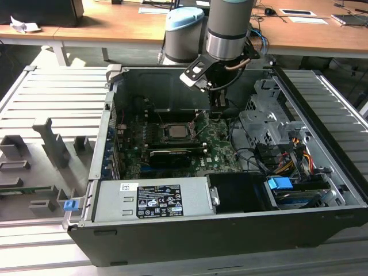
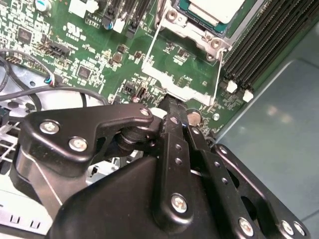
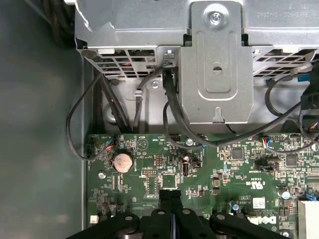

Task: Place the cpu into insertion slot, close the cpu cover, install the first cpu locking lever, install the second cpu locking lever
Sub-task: 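Close the cpu cover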

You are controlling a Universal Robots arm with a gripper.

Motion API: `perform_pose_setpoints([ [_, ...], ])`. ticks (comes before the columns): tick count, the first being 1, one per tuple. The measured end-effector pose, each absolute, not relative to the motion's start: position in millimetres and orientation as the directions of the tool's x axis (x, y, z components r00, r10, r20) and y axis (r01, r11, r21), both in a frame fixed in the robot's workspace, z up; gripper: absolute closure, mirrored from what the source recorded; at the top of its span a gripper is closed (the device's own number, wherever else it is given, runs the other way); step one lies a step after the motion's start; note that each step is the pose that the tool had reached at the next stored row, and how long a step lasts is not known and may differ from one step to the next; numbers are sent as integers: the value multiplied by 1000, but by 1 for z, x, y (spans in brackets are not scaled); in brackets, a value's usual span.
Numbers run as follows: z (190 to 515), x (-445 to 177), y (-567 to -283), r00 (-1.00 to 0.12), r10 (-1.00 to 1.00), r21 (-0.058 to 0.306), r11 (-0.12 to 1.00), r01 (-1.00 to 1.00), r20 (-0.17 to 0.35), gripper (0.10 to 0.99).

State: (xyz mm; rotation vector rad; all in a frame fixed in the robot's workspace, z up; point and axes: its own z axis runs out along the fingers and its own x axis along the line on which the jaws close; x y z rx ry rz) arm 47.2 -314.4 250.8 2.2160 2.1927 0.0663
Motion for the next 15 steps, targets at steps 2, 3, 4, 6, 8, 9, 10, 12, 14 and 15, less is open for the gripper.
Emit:
perform_pose_setpoints([
  [2,251,47,-314,10,1000,47,-11,999,14,980],
  [3,251,46,-314,10,1000,47,-11,999,14,980],
  [4,251,46,-314,10,1000,47,-11,999,14,980],
  [6,251,43,-314,10,1000,47,-11,999,14,980],
  [8,251,41,-314,10,1000,47,-11,999,14,980],
  [9,251,40,-314,10,1000,47,-11,999,14,980],
  [10,251,39,-314,10,1000,47,-11,999,14,980],
  [12,251,38,-314,10,1000,47,-11,999,14,980],
  [14,251,37,-314,10,1000,47,-11,999,14,980],
  [15,251,36,-314,10,1000,47,-11,999,14,980],
])
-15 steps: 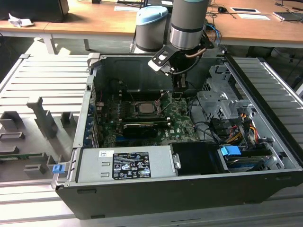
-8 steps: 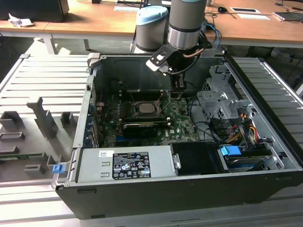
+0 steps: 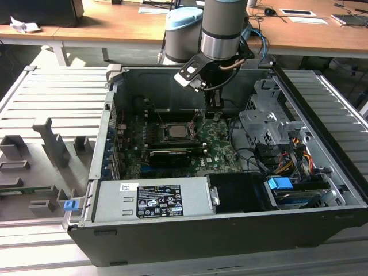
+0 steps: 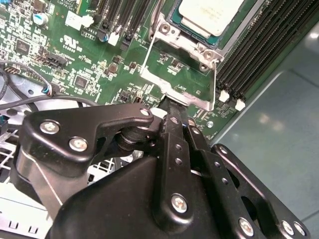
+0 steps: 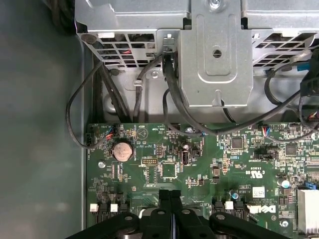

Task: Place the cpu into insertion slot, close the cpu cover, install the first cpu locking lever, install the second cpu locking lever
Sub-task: 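Close the cpu cover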

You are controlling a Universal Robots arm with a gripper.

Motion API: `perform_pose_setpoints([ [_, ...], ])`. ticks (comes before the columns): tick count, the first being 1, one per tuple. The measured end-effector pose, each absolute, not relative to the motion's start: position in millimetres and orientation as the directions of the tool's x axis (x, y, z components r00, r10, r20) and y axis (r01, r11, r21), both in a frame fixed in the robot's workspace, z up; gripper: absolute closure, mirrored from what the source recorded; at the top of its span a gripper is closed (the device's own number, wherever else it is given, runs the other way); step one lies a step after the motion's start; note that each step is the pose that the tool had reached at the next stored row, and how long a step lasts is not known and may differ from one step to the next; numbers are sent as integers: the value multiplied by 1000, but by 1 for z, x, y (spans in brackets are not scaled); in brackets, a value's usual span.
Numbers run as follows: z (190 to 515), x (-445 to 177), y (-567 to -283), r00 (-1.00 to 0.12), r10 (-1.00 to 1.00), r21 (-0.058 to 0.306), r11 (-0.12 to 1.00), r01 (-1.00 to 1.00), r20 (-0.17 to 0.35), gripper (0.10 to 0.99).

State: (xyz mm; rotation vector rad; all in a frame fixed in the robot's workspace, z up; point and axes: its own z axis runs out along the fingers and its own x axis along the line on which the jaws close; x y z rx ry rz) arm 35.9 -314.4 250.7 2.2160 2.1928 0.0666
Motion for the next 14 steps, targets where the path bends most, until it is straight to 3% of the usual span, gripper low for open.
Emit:
perform_pose_setpoints([
  [14,251,30,-314,10,1000,47,-11,999,14,980],
])
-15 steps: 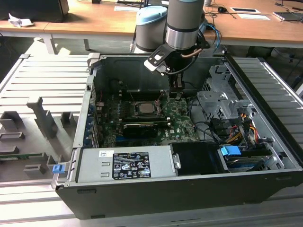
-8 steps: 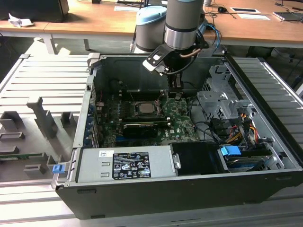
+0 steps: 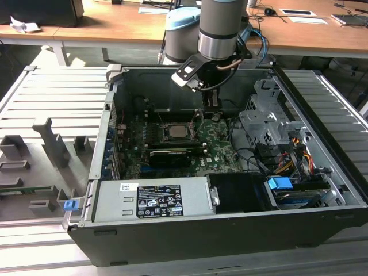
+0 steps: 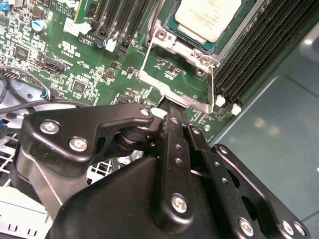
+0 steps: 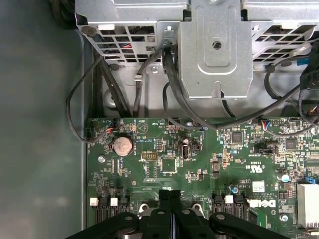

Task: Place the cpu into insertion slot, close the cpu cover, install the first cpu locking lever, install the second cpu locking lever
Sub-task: 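Close the cpu cover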

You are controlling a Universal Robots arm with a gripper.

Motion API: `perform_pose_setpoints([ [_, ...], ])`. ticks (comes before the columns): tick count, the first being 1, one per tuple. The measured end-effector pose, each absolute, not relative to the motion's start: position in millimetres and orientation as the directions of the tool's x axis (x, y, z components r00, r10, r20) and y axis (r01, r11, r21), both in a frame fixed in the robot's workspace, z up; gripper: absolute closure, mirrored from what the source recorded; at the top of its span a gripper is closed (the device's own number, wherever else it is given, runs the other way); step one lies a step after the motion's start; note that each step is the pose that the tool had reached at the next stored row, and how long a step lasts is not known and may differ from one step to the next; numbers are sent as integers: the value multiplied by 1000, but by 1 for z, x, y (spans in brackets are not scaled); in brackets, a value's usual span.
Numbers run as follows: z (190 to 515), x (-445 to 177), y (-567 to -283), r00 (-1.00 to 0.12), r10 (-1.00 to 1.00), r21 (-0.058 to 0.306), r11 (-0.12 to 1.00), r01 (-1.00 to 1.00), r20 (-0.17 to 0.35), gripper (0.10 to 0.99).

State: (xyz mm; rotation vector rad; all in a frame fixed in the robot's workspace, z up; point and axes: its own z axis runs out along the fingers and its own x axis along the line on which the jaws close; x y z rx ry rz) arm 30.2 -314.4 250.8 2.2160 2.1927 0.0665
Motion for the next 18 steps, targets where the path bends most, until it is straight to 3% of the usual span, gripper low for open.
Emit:
perform_pose_setpoints([
  [18,251,26,-314,10,1000,47,-11,999,14,980],
])
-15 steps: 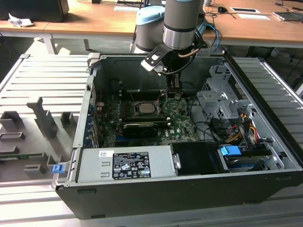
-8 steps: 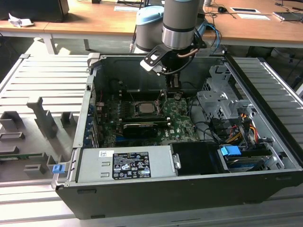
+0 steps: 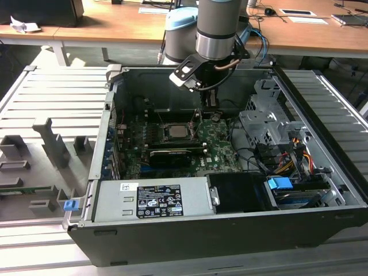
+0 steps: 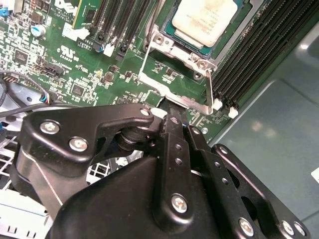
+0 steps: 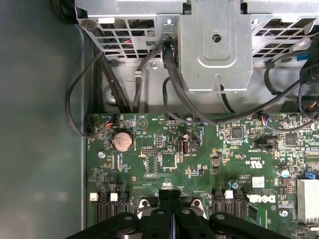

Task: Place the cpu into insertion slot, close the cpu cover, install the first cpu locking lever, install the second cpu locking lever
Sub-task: 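Close the cpu cover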

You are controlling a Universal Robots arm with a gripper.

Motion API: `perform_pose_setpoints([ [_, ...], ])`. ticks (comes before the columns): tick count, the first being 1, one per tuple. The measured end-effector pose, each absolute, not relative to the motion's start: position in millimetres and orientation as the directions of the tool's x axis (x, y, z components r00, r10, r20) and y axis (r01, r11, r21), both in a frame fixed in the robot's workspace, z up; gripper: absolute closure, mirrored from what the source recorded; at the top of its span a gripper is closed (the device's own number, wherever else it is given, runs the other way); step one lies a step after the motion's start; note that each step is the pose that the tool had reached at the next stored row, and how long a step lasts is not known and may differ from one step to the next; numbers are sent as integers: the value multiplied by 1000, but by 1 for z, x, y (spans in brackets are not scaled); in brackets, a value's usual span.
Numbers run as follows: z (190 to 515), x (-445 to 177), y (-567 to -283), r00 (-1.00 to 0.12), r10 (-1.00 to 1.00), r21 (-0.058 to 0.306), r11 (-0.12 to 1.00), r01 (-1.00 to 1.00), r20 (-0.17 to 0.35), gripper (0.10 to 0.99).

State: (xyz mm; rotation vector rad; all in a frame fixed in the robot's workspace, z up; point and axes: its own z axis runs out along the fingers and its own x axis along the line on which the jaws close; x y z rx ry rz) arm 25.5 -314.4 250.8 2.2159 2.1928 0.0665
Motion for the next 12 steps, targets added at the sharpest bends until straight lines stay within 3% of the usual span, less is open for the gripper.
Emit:
perform_pose_setpoints([
  [12,251,22,-314,10,1000,47,-11,999,14,980],
])
